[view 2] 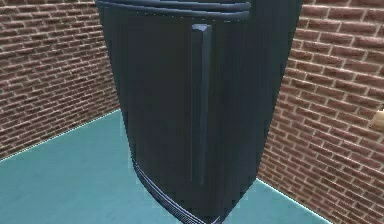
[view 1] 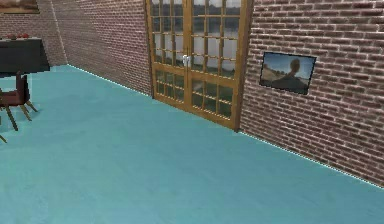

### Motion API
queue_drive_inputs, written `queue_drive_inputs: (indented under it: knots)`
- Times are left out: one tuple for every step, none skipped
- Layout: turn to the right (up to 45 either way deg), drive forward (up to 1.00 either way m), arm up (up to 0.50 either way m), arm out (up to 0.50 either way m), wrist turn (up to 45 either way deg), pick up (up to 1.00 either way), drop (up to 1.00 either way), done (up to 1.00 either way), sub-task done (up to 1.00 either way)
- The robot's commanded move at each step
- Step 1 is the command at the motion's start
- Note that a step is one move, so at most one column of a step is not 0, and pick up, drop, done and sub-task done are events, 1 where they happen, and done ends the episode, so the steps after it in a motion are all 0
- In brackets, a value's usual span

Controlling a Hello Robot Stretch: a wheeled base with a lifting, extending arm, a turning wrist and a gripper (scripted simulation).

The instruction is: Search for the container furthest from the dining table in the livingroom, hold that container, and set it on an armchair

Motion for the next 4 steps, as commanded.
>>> queue_drive_inputs:
  knots:
    - [0.0, 0.05, 0.00, 0.00, 0.0, 0.00, 0.00, 0.00, 0.00]
    - [0.0, 0.80, 0.00, 0.00, 0.0, 0.00, 0.00, 0.00, 0.00]
    - [-45.0, 0.00, 0.00, 0.00, 0.0, 0.00, 0.00, 0.00, 0.00]
    - [0.0, 0.65, 0.00, 0.00, 0.0, 0.00, 0.00, 0.00, 0.00]
